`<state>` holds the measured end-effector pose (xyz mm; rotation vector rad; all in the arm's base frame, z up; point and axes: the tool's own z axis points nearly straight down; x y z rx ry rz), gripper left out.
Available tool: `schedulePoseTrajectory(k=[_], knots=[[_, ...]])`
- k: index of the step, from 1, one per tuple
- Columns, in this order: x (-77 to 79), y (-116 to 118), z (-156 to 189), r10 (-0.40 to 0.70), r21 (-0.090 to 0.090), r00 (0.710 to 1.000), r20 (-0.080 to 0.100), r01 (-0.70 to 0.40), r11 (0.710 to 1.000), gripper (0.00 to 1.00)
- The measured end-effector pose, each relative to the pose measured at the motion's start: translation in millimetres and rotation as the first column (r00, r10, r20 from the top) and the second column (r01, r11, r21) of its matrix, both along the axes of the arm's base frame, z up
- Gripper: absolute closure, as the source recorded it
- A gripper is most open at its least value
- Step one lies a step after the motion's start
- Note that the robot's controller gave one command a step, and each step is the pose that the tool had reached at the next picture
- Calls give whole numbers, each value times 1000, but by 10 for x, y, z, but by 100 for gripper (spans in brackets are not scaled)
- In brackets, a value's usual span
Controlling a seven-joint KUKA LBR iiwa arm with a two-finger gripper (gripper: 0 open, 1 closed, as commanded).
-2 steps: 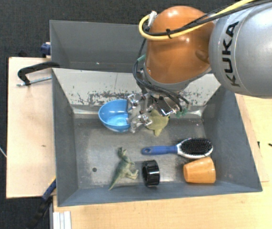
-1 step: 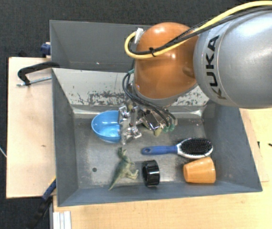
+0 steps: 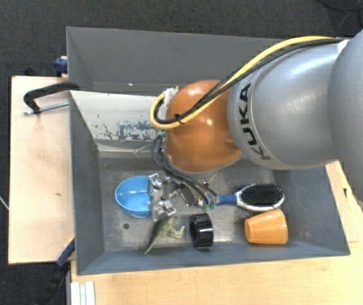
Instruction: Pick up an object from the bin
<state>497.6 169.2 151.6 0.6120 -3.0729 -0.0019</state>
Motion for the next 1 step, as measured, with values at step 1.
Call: schedulePoseTrajectory(k=[1], knots=[[29, -2, 49, -2, 3, 1000, 10, 2, 1000, 0]])
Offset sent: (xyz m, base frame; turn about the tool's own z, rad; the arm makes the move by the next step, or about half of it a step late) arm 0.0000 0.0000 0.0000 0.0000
